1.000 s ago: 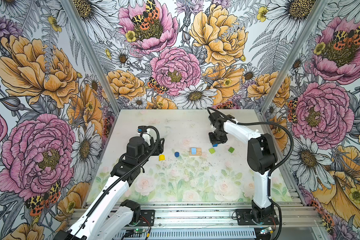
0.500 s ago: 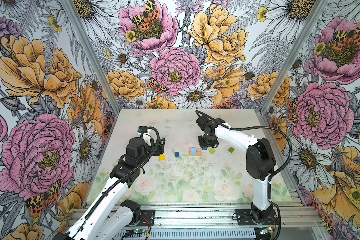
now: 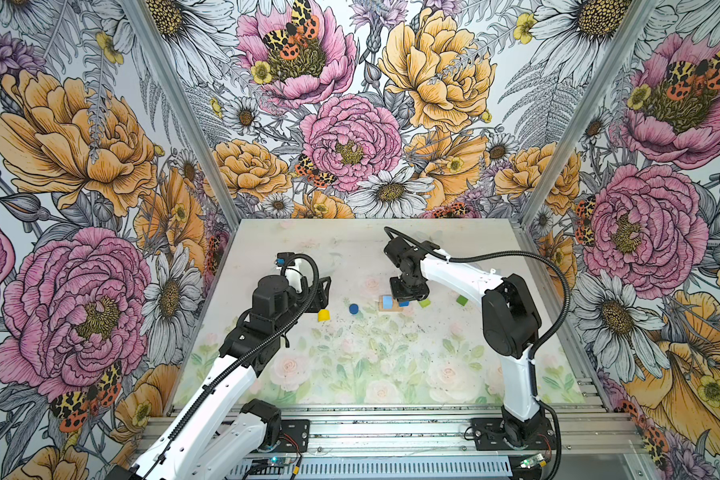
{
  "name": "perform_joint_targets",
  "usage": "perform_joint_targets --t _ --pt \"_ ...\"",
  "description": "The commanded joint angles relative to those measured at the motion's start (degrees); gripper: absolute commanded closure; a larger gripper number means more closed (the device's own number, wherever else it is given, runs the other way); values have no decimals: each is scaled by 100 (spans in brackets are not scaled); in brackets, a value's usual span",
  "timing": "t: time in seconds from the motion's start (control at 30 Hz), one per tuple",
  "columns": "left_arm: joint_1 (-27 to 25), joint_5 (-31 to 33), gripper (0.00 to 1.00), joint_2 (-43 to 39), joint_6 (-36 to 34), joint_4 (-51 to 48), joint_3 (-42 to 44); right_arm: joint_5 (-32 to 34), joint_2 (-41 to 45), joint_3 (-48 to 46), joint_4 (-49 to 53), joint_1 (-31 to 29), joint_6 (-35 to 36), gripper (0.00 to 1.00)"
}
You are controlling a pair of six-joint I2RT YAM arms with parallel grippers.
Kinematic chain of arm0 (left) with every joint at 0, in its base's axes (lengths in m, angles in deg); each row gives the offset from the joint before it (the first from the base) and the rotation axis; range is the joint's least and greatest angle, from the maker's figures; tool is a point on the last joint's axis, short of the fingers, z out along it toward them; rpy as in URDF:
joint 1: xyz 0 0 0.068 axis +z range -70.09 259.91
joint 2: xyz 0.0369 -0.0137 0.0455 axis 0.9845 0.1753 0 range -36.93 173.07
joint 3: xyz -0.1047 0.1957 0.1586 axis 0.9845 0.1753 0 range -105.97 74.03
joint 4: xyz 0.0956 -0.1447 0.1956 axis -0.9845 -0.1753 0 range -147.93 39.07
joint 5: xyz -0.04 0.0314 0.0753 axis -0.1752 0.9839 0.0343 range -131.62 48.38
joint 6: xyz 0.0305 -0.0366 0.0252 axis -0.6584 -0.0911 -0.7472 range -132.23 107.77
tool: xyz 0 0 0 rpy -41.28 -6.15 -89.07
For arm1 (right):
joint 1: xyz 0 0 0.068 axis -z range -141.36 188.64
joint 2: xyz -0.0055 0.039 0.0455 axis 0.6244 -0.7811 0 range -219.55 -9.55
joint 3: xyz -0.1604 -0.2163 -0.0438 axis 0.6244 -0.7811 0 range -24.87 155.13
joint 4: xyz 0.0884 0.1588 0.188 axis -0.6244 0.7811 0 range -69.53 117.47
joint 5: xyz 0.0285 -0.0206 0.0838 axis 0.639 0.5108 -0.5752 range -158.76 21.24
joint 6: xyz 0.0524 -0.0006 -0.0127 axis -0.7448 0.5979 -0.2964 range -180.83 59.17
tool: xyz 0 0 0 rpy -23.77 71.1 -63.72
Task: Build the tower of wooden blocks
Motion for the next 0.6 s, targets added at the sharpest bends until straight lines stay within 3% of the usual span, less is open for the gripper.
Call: perform_joint_targets --t 0.0,0.57 --pt "-51 66 26 -101 -95 81 47 -11 -117 189 -129 -64 -166 100" --pt "-81 137 25 -127 -114 49 41 -62 -297 304 -187 -151 -245 100"
